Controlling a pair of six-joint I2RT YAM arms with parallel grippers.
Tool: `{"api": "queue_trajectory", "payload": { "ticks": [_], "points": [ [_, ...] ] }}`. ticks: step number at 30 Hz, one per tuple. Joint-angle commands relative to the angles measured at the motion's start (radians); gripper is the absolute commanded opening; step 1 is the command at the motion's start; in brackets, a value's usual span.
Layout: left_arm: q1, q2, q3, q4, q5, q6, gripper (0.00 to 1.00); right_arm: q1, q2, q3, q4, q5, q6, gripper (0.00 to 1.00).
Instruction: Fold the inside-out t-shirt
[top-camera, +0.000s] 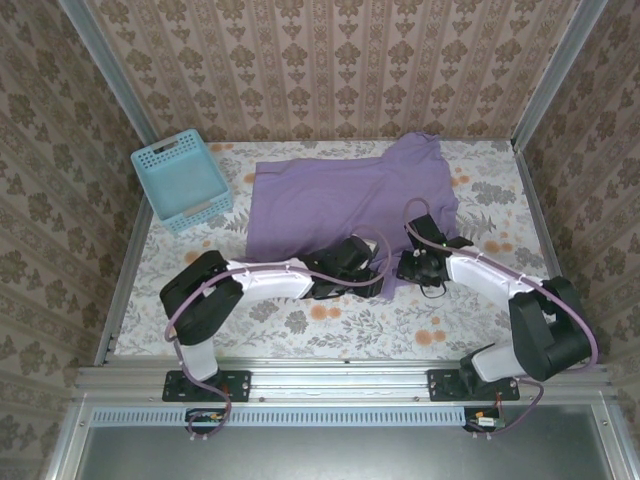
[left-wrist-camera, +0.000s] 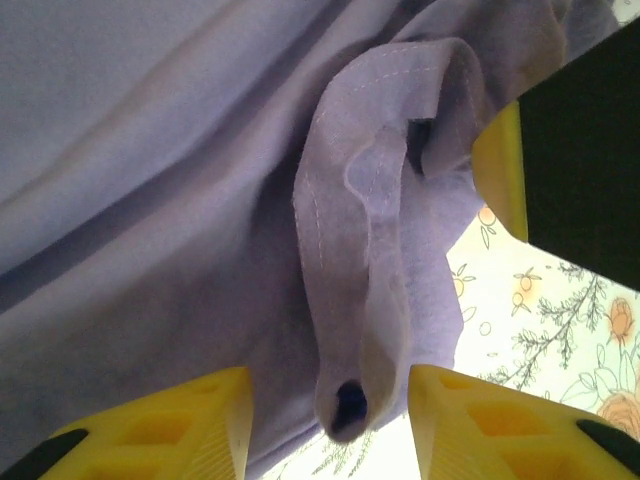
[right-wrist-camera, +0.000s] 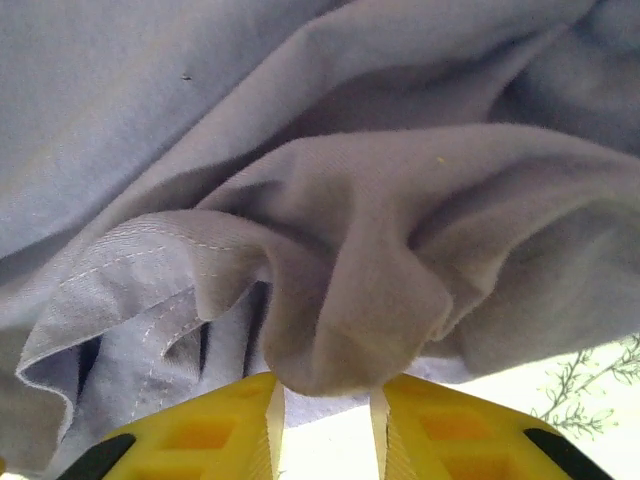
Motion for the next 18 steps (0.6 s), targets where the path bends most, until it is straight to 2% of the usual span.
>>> {"api": "queue_trajectory", "payload": {
  "ticks": [1, 7, 10, 14, 18],
  "points": [
    [-0.006, 0.020, 0.032, -0.012, 0.024, 0.016, 0.38, -0.005, 0.006, 0.024, 0.001, 0.030, -0.010, 0.25],
    [-0.011, 0.025, 0.039, -0.021, 0.023, 0.020, 0.23, -0.005, -0.065, 0.006, -0.030, 0.062, -0.013, 0.07],
    [-0.019, 0.025, 0.057, -0.051, 0.004, 0.033, 0.14, -0.008, -0.121, 0.002, -0.060, 0.064, -0.008, 0.04],
    [-0.043, 0.021, 0.084, -0.114, -0.064, 0.063, 0.07, -0.023, -0.228, -0.011, -0.164, 0.067, -0.009, 0.02],
    [-0.056, 0.001, 0.074, -0.133, -0.119, 0.077, 0.04, -0.098, -0.354, -0.039, -0.263, 0.052, -0.019, 0.02]
  ]
}}
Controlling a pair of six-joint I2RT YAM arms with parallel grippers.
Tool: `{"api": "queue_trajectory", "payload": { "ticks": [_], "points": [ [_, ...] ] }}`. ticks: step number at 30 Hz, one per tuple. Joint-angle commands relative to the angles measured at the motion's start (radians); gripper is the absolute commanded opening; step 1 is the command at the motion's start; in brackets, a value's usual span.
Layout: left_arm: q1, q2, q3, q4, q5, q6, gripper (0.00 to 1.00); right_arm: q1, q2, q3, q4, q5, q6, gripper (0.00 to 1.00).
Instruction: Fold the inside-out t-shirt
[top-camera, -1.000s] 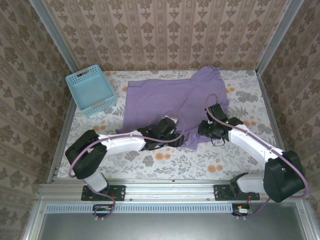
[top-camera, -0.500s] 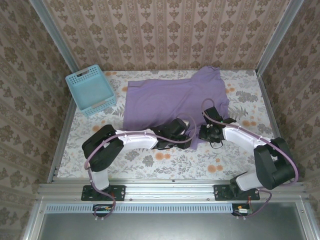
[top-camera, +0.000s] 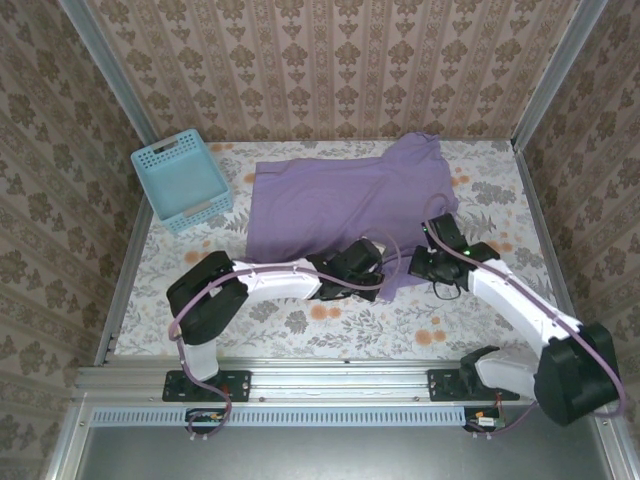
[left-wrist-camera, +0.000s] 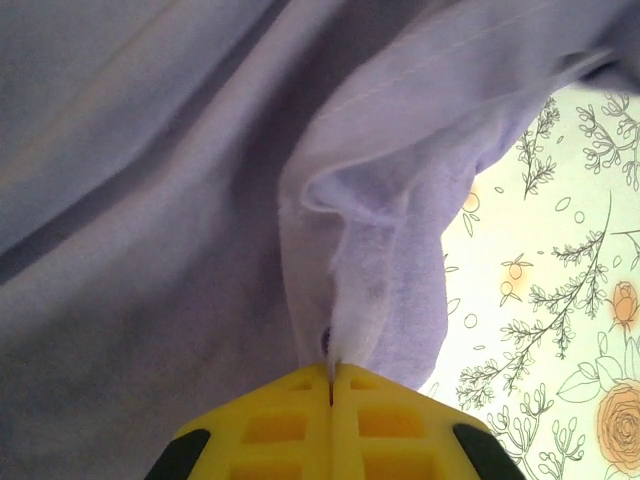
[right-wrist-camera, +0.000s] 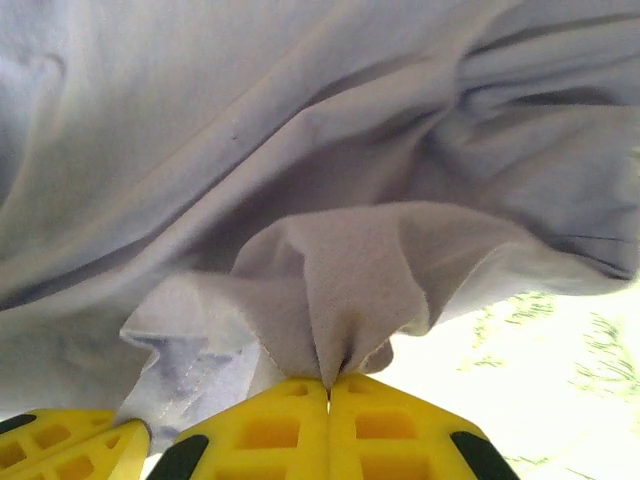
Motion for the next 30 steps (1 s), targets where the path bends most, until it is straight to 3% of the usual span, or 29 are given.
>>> {"api": "queue_trajectory", "payload": {
  "ticks": [1, 5, 10, 18, 24, 30],
  "points": [
    [-0.011, -0.029, 0.004, -0.057, -0.074, 0.038, 0.03, -0.075, -0.102, -0.036, -0.143, -0.003, -0.017, 0.02],
    [-0.022, -0.061, -0.040, -0.038, -0.112, 0.062, 0.01, -0.203, -0.176, -0.056, -0.146, -0.134, -0.042, 0.02],
    [-0.055, -0.095, -0.068, -0.028, -0.166, 0.105, 0.00, -0.263, -0.110, -0.048, -0.065, -0.303, -0.029, 0.03],
    [-0.055, -0.087, -0.065, -0.028, -0.170, 0.110, 0.00, -0.306, -0.015, 0.016, 0.015, -0.389, 0.007, 0.05],
    [-0.054, -0.093, -0.094, -0.018, -0.191, 0.119, 0.00, -0.414, -0.026, 0.036, 0.000, -0.461, -0.016, 0.07],
    [-0.054, -0.074, -0.104, -0.003, -0.183, 0.122, 0.01, -0.443, -0.008, 0.023, 0.065, -0.558, 0.018, 0.24]
  ]
}}
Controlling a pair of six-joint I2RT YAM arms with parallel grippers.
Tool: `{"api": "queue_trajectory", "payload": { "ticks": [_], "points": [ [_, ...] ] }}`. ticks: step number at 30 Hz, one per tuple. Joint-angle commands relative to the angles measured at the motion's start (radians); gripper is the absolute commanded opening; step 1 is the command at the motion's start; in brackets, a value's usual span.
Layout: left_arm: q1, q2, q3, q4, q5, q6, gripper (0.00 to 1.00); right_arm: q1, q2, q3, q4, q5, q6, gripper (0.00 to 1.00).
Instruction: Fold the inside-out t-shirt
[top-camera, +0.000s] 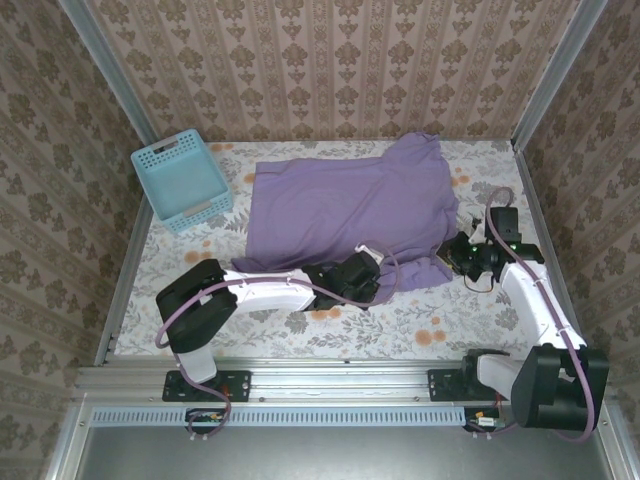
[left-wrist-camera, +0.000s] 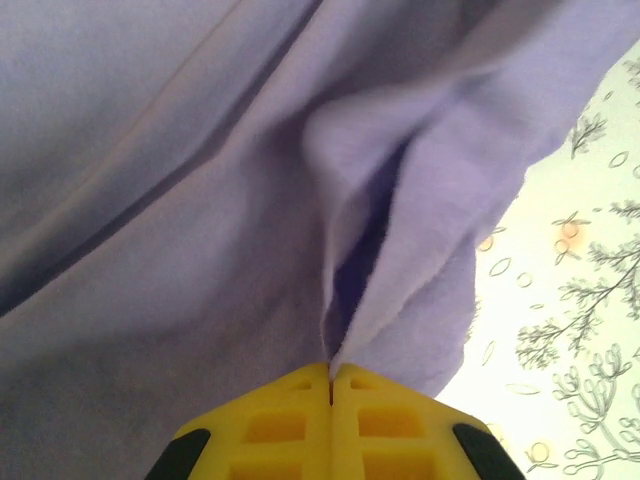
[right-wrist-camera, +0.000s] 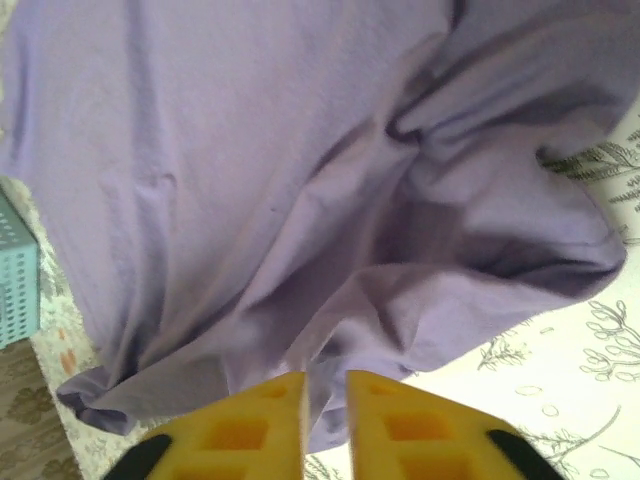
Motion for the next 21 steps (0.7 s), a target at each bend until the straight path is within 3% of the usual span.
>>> {"api": "queue_trajectory", "payload": {
  "ticks": [1, 5, 8, 12, 16, 21],
  "points": [
    [-0.001, 0.004, -0.014, -0.013, -0.015, 0.025, 0.01, -0.005, 0.006, 0.010, 0.045, -0.070, 0.019, 0.28],
    [-0.001, 0.011, -0.009, -0.012, -0.012, 0.025, 0.02, -0.001, 0.012, -0.005, 0.045, -0.076, 0.020, 0.36],
    [-0.001, 0.010, -0.016, -0.005, -0.018, 0.025, 0.02, 0.055, -0.002, -0.044, 0.044, 0.021, 0.016, 0.42],
    [-0.001, 0.010, -0.025, 0.009, -0.009, 0.020, 0.02, 0.110, 0.028, -0.084, 0.128, 0.047, 0.026, 0.52],
    [-0.002, 0.011, -0.040, 0.026, 0.004, 0.008, 0.02, 0.228, 0.133, 0.042, 0.067, 0.282, -0.073, 0.54],
    [0.004, -0.005, -0.094, 0.079, 0.020, -0.025, 0.06, 0.325, 0.315, 0.180, 0.055, 0.390, -0.153, 0.52]
  ]
}}
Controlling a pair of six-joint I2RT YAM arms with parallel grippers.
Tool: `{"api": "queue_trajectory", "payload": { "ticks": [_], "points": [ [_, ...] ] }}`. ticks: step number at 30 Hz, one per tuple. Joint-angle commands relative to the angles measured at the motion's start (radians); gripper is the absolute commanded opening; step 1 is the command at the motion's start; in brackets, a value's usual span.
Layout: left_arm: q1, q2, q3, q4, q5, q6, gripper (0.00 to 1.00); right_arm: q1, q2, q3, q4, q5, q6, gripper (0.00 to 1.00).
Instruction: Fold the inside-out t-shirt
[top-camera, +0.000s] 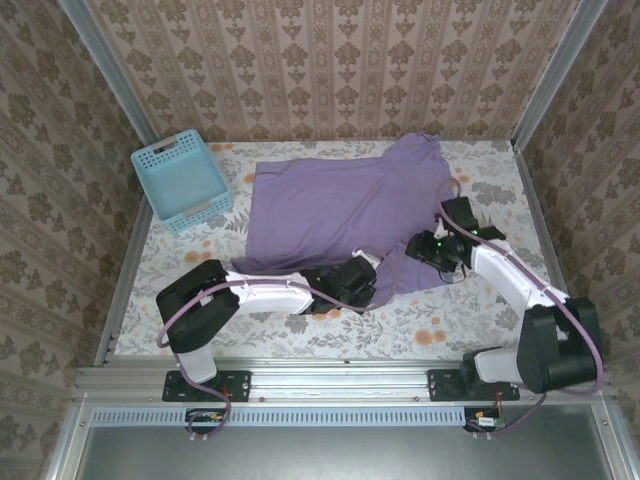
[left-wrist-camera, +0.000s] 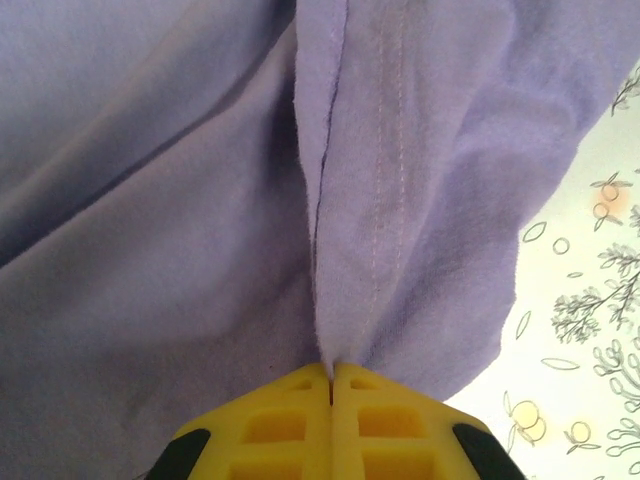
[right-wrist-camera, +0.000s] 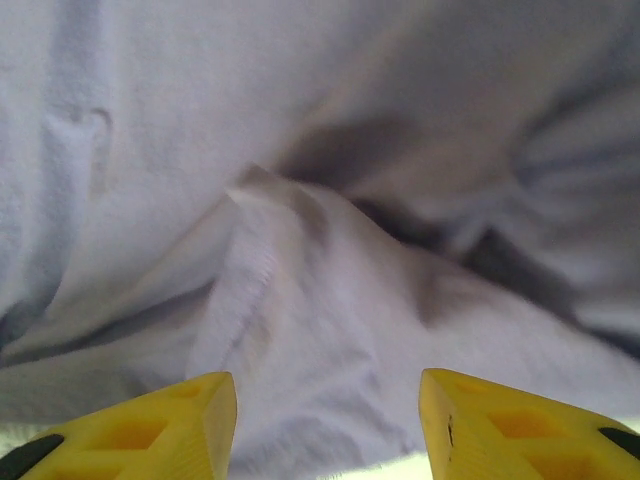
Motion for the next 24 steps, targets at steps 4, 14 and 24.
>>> {"api": "queue_trajectory", "payload": {
  "ticks": [4, 14, 24],
  "points": [
    [0.006, -0.001, -0.055, 0.069, 0.036, -0.047, 0.09, 0.081, 0.193, 0.144, -0.009, 0.182, -0.112, 0.52],
    [0.017, -0.006, -0.076, 0.086, 0.035, -0.058, 0.10, 0.170, 0.294, 0.205, -0.116, 0.347, -0.092, 0.46],
    [0.020, -0.013, -0.088, 0.103, 0.043, -0.057, 0.10, 0.151, 0.327, 0.232, -0.117, 0.383, -0.098, 0.29]
  ]
}}
